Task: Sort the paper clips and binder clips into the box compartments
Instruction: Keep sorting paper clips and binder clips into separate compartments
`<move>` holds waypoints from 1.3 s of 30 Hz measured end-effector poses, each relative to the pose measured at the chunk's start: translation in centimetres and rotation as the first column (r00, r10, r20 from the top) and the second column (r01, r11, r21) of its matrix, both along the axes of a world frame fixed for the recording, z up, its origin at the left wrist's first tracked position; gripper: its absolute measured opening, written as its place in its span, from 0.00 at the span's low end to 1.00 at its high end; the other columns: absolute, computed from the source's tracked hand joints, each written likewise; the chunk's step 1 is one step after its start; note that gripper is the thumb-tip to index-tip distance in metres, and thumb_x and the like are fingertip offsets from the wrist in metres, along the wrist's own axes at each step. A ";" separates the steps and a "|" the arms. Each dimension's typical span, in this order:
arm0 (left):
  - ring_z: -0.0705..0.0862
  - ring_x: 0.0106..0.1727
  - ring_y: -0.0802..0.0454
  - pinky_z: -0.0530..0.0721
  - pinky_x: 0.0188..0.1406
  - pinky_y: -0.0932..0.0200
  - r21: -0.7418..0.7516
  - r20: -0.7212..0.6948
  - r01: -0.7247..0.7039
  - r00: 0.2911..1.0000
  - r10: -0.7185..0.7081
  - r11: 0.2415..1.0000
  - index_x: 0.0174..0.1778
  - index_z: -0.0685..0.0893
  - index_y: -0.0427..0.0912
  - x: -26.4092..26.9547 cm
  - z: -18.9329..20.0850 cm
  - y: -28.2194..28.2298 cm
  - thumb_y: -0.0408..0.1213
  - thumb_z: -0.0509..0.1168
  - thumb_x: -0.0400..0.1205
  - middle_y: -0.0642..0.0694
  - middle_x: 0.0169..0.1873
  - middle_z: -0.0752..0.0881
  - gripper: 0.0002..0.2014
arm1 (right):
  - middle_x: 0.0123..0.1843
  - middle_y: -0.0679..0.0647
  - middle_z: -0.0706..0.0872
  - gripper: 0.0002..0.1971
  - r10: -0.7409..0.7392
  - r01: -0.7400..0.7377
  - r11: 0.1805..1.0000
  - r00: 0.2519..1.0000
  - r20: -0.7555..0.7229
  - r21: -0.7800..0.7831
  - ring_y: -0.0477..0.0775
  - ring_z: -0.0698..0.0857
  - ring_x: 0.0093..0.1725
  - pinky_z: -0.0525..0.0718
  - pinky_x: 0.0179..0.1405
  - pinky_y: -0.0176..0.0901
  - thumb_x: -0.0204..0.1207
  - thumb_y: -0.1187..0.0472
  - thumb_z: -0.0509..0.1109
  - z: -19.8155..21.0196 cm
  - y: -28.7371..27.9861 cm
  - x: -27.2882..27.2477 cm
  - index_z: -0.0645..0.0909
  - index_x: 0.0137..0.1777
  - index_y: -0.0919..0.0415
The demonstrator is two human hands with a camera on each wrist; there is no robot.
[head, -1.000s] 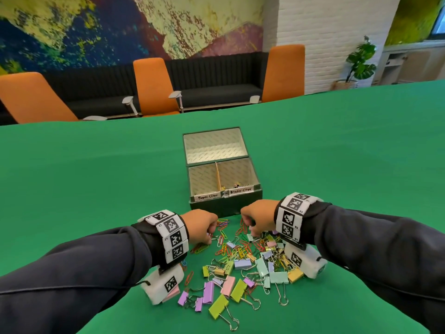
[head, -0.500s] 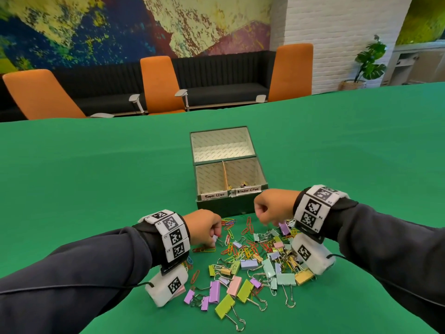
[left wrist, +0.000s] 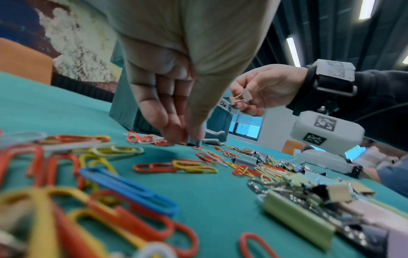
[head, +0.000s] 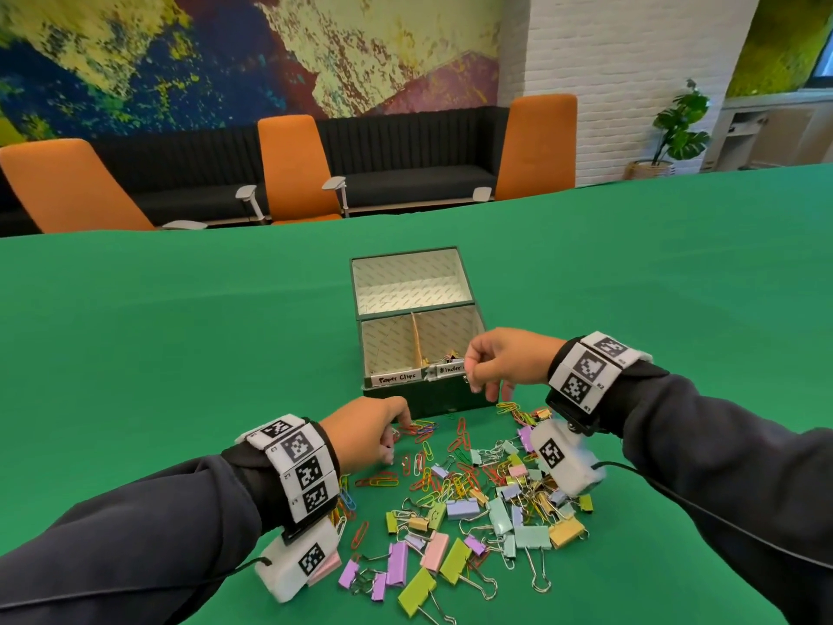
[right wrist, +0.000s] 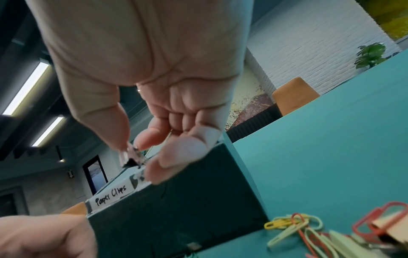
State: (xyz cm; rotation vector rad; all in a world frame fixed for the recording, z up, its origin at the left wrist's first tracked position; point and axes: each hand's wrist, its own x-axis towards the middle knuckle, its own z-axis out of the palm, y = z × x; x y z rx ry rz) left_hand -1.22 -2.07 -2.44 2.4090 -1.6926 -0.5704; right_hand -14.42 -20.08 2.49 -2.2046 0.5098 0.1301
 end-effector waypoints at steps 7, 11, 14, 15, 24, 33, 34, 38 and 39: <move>0.78 0.33 0.60 0.76 0.35 0.70 -0.027 0.043 0.057 0.998 -0.056 0.998 0.49 0.84 0.47 0.1 2.3 0.4 0.32 0.65 0.78 0.55 0.33 0.81 0.07 | 0.36 0.51 0.84 0.07 -0.097 0.103 0.992 0.992 0.084 -0.072 0.45 0.83 0.29 0.79 0.21 0.30 0.78 0.67 0.61 1.0 -1.0 1.2 0.76 0.39 0.61; 0.79 0.27 0.61 0.80 0.29 0.69 -0.176 -0.145 -0.036 0.989 0.011 0.984 0.51 0.81 0.46 -0.7 5.4 -1.3 0.30 0.56 0.82 0.54 0.31 0.80 0.10 | 0.36 0.55 0.82 0.07 -0.218 0.200 0.974 0.956 0.198 0.108 0.46 0.80 0.25 0.78 0.18 0.32 0.78 0.69 0.61 1.7 -1.4 2.2 0.75 0.39 0.62; 0.80 0.28 0.60 0.82 0.30 0.69 -0.326 -0.190 -0.122 0.980 0.061 0.937 0.47 0.79 0.44 -0.7 7.2 -4.2 0.34 0.59 0.83 0.52 0.32 0.81 0.05 | 0.38 0.54 0.82 0.02 -0.299 0.283 0.954 0.926 0.229 0.100 0.49 0.81 0.28 0.80 0.19 0.34 0.79 0.64 0.65 1.7 -1.7 2.4 0.74 0.46 0.60; 0.81 0.30 0.60 0.83 0.32 0.68 -0.364 -0.201 -0.156 0.976 0.086 0.918 0.48 0.80 0.43 -0.6 7.5 -5.2 0.35 0.60 0.83 0.51 0.33 0.82 0.04 | 0.39 0.53 0.82 0.05 -0.302 0.296 0.953 0.926 0.226 0.062 0.49 0.81 0.29 0.80 0.20 0.35 0.78 0.62 0.66 1.7 -1.6 2.2 0.73 0.50 0.59; 0.80 0.57 0.52 0.81 0.60 0.59 -0.202 0.168 -0.037 0.983 0.072 0.979 0.60 0.79 0.47 -0.7 4.0 -5.8 0.40 0.66 0.78 0.49 0.57 0.82 0.14 | 0.38 0.50 0.82 0.03 -0.150 0.121 0.945 0.986 -0.072 -0.304 0.49 0.82 0.33 0.82 0.27 0.38 0.77 0.61 0.68 0.3 -1.9 -3.1 0.76 0.44 0.53; 0.83 0.49 0.46 0.77 0.45 0.56 -0.153 0.377 -0.076 0.917 0.129 0.985 0.52 0.79 0.43 1.7 3.7 -5.0 0.34 0.63 0.80 0.45 0.48 0.86 0.06 | 0.53 0.53 0.82 0.16 -0.090 0.050 0.967 0.984 -0.151 -0.250 0.50 0.81 0.44 0.83 0.38 0.37 0.78 0.58 0.68 -2.0 -1.4 -0.9 0.77 0.64 0.59; 0.83 0.50 0.45 0.77 0.46 0.55 -0.158 0.377 -0.079 0.916 0.134 0.984 0.52 0.79 0.43 1.9 3.7 -5.2 0.34 0.63 0.80 0.44 0.49 0.86 0.06 | 0.55 0.54 0.83 0.17 -0.099 0.063 0.966 0.986 -0.133 -0.252 0.51 0.81 0.45 0.83 0.36 0.37 0.77 0.58 0.68 -2.0 -1.3 -0.6 0.76 0.65 0.59; 0.83 0.50 0.43 0.80 0.49 0.51 -0.141 0.364 -0.097 0.920 0.143 0.985 0.51 0.79 0.43 3.0 4.0 -6.0 0.34 0.64 0.79 0.43 0.48 0.86 0.06 | 0.63 0.56 0.83 0.17 -0.095 0.052 0.948 0.987 -0.126 -0.314 0.55 0.83 0.54 0.82 0.43 0.39 0.77 0.59 0.69 -2.2 -1.1 0.2 0.76 0.66 0.60; 0.83 0.50 0.43 0.80 0.48 0.51 -0.139 0.362 -0.102 0.921 0.146 0.985 0.50 0.79 0.43 3.3 4.1 -6.0 0.34 0.64 0.79 0.44 0.48 0.86 0.05 | 0.64 0.55 0.83 0.17 -0.079 0.026 0.938 0.987 -0.141 -0.345 0.55 0.82 0.58 0.81 0.50 0.40 0.77 0.60 0.68 -2.3 -1.0 0.3 0.77 0.66 0.60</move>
